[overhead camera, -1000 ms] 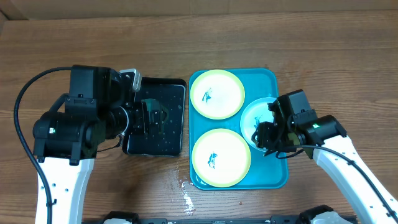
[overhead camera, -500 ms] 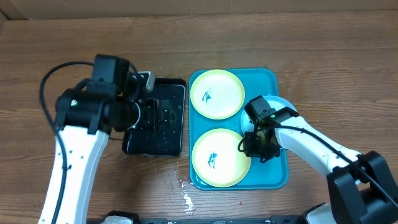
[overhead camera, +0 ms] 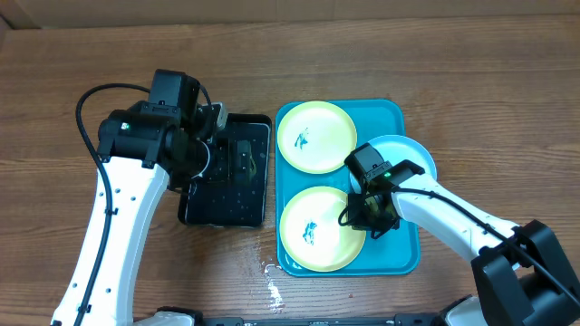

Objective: Clean dirty plates on tray and stack at the side
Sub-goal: 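Grasp the green sponge with the left gripper and lift it from the black tray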

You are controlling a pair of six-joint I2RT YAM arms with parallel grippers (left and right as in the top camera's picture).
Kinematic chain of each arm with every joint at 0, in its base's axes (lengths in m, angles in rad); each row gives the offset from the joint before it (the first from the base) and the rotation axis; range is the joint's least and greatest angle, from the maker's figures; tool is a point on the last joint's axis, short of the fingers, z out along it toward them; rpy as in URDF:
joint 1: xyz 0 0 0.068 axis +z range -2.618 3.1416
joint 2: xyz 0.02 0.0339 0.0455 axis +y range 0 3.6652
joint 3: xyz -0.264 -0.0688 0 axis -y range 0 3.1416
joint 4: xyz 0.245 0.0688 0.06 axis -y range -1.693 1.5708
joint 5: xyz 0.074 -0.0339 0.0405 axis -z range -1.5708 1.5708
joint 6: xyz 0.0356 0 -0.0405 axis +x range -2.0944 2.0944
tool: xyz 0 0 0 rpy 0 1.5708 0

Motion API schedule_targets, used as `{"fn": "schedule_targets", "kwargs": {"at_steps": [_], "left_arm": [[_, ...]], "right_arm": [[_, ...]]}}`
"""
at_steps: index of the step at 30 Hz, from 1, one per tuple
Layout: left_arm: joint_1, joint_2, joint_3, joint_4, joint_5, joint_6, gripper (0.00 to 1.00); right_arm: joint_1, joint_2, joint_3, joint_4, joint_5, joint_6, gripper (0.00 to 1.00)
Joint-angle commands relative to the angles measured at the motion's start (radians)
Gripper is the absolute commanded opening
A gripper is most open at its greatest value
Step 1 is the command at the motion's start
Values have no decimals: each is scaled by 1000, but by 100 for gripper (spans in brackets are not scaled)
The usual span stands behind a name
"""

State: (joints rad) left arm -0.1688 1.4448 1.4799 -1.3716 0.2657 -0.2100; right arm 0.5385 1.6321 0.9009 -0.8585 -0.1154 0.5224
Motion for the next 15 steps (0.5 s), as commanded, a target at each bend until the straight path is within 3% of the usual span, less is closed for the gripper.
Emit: {"fn": "schedule_targets", "kwargs": {"at_steps": [1,7,15], "left_arm": [[-2,2,21,-23,-66,-16,100],[-2,2,21,-19,-206,-119,99],[-2,34,18,63,-265,-145,100]], "right_arm": [[5,-1,-5,1,-10,20,24],[5,-1,-5,-7,-8,126,4],[5,-1,-5,-11,-5,136,4]]}}
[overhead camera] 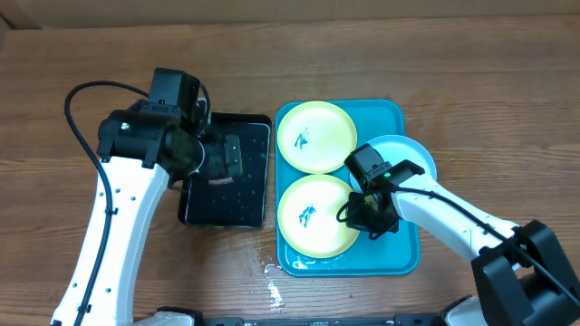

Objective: Clean dirty plates on tray and stack at the side
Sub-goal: 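Grasp the green sponge with the left gripper and lift it from the black tray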

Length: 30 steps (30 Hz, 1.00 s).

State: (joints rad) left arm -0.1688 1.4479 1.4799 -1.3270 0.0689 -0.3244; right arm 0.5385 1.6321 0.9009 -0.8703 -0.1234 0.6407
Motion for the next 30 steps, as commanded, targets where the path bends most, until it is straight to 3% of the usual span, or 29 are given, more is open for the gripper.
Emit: {"fn": "schedule_targets", "kwargs": {"at_steps": [1,7,12,14,17,20,25,30], "left_arm": [[-2,45,15,26,-83,-31,100],[-2,191,-58,103,-87,-4,100],[1,319,-71,134,-120,6,88],[5,359,-71,148,-178,-19,82],[26,412,-71,159,-239,-70,62],[55,463,-71,194,-192,-64,52],[91,521,-71,289,17,38,53],[90,527,-71,336,-46,49,55]], "right_arm": [[5,-1,-5,0,4,18,4],[5,-1,-5,-37,85,18,4],[5,-1,-5,-58,156,-4,4],[5,-1,-5,-59,156,-13,4],[5,-1,-5,-58,156,-13,4],[5,-1,-5,-60,156,-13,5],[5,-1,-5,-59,156,-12,12],[5,-1,-5,-60,156,-13,12]]}}
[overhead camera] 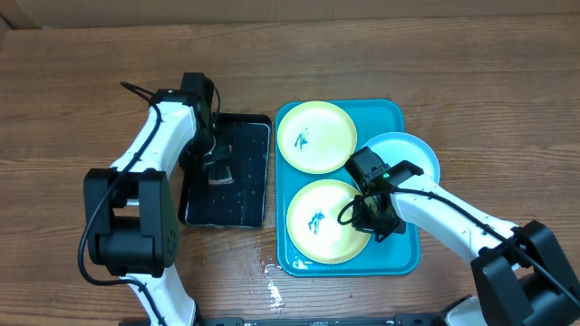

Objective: Clean dirty plates on tray and stack at the side
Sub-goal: 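Grasp the green sponge with the left gripper and lift it from the black tray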

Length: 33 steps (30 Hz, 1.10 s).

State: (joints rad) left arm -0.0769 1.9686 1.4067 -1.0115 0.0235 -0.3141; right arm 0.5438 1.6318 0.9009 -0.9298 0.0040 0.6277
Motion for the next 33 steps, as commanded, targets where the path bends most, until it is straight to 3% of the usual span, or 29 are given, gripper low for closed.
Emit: {"fn": "schedule_targets", "kwargs": {"at_steps": [1,5,11,24,27,31,33], "left_arm": [[-2,6,2,31,-16,39,54],[-2,6,2,86,-31,45,41],[-2,6,-3,89,-19,46,39],[-3,6,-121,173,-22,49,47],[-3,6,-130,191,-7,49,26],[-3,6,-130,208,15,49,4],[-3,6,-130,204,20,49,4]], "right_arm": [[-1,0,-5,0,28,0,12],[-1,0,-5,1,28,0,12],[-1,0,-5,0,28,0,13],[-1,0,-5,0,28,0,13],[-1,0,-5,0,28,1,13],[-1,0,-5,-1,28,0,13],[-1,0,-5,-3,28,0,13]]}}
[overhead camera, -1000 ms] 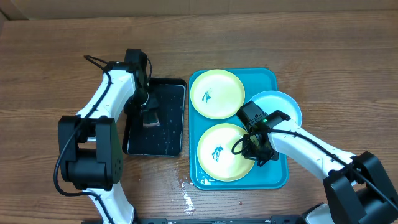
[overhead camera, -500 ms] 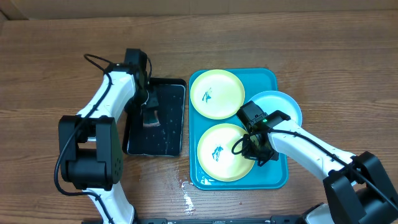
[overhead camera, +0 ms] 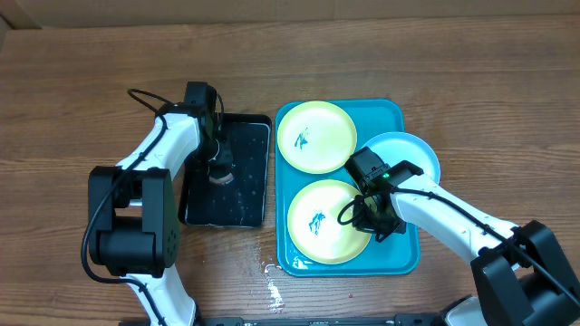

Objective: Clean dirty plates on tray and stack at the side
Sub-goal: 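Grasp the green sponge with the left gripper and lift it from the black tray, then move the sponge with the left gripper onto the near yellow plate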

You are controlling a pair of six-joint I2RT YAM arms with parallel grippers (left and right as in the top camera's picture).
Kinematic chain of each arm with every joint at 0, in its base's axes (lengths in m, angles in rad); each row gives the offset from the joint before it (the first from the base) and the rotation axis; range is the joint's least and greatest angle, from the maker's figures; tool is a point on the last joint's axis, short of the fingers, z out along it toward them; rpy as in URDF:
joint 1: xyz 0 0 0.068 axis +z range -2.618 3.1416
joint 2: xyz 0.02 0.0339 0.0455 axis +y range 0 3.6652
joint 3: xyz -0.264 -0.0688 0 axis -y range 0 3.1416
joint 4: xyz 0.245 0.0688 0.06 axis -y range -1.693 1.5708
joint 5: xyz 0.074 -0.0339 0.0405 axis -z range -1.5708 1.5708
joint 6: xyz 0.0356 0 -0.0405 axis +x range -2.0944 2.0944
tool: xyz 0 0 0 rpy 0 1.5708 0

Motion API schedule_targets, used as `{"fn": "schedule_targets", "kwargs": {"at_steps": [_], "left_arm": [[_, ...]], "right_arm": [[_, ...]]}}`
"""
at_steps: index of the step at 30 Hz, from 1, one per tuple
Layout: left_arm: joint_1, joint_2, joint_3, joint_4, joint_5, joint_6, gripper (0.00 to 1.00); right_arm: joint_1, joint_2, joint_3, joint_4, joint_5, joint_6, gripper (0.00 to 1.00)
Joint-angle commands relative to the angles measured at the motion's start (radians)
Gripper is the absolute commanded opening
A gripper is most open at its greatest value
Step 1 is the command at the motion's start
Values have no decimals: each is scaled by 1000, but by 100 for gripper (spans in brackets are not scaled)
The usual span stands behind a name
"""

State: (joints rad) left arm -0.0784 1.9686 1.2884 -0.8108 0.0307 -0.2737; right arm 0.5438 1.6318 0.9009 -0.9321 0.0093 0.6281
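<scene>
A blue tray (overhead camera: 400,116) holds two yellow-green plates, each with a blue smear. The far plate (overhead camera: 315,136) lies flat. The near plate (overhead camera: 324,222) has my right gripper (overhead camera: 370,217) shut on its right rim. A light blue plate (overhead camera: 410,154) rests on the tray's right edge, partly under the right arm. My left gripper (overhead camera: 217,172) points down into a black tray (overhead camera: 246,201) left of the blue one. Its fingers are hidden beneath the wrist, so I cannot tell what they hold.
The black tray's wet surface shows white specks. A small wet patch (overhead camera: 272,282) lies on the wooden table in front of the blue tray. The left arm's cable loops over the table at the left.
The left wrist has shifted slightly within the black tray. The right gripper and the near plate stay where they were.
The left gripper hovered over the black tray's middle while the right gripper held the near plate low on the blue tray. The plate then sat higher and further right. The left arm swung round to reach straight down into the black tray, where it stays.
</scene>
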Motion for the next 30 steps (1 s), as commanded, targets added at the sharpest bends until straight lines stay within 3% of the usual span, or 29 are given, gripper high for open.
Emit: {"fn": "schedule_targets", "kwargs": {"at_steps": [1,17,30], "left_arm": [[-1,6,-11,1,15,9,4],[-18,-77,312,-398,21,36,4],[-107,-125,300,-412,-68,-6,4]], "right_arm": [[-1,0,-5,-1,23,0,13],[-1,0,-5,5,23,1,13],[-1,0,-5,30,12,35,13]]}}
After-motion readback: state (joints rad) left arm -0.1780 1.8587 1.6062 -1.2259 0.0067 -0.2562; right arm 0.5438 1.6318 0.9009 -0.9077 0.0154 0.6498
